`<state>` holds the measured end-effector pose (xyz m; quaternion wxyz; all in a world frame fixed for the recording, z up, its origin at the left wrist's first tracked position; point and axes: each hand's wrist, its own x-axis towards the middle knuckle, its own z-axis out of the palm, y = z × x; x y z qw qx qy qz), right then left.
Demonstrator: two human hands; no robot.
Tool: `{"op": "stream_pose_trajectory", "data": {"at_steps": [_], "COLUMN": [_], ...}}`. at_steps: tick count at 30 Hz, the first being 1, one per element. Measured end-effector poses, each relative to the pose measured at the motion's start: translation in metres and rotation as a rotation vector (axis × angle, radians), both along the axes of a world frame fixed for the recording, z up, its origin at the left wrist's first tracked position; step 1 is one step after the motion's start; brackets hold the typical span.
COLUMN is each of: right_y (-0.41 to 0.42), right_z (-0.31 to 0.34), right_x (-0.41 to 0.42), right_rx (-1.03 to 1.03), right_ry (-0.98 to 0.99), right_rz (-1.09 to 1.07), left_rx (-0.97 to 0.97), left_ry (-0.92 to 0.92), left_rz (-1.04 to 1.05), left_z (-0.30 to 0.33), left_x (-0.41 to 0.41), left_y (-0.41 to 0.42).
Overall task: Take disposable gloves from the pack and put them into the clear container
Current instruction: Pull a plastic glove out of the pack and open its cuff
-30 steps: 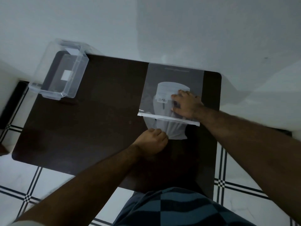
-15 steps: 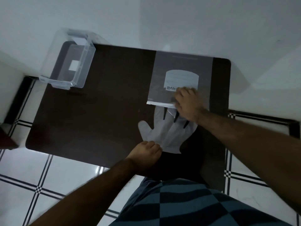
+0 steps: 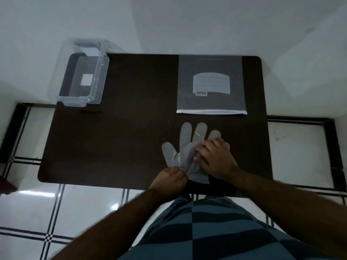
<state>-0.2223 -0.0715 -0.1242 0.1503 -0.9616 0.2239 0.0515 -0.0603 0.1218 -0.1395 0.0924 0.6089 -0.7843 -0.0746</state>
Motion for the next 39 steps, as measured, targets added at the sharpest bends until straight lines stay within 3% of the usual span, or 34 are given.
{"op": "stream_pose_trajectory", "data": {"at_steps": [7,12,16,22,26,32,39], "right_y": [0.052,0.069,0.081,0.117,0.135,0.143,0.152], "right_z": [0.0,0.003,0.0,0.008,0.008,0.001,-0.012], "right_x": [-0.014,-0.019,-0.034,-0.025,0.003,0.04,0.038], "right_rx": [0.031,0.033,-0.033,0.011,0.002,0.012,0.01], "right_ry": [0.089,0.146,0.094,-0.019,0.009,0.068,0.024], "right_rz": [0.002,0.06,0.05,0.034,0.033,-0.129,-0.214], "left_rx": [0.096,0.088,0.136,0.196,0.239,0.264,0.371], "left_ry": [-0.101,-0.222,-0.206,0.201,0.354,0.48,0.688], "left_rz": [-0.046,0.03,0.115,0.629,0.843,0.971,0.969], "left_z": [-0.013,-0.005,0.004,0.018,0.024,0.029,0.022], "left_x": [-0.002,-0.01,-0.016,-0.029,-0.018,0.009,0.027], "left_y": [0.04,0.064,0.088,0.107,0.107,0.103,0.093]}}
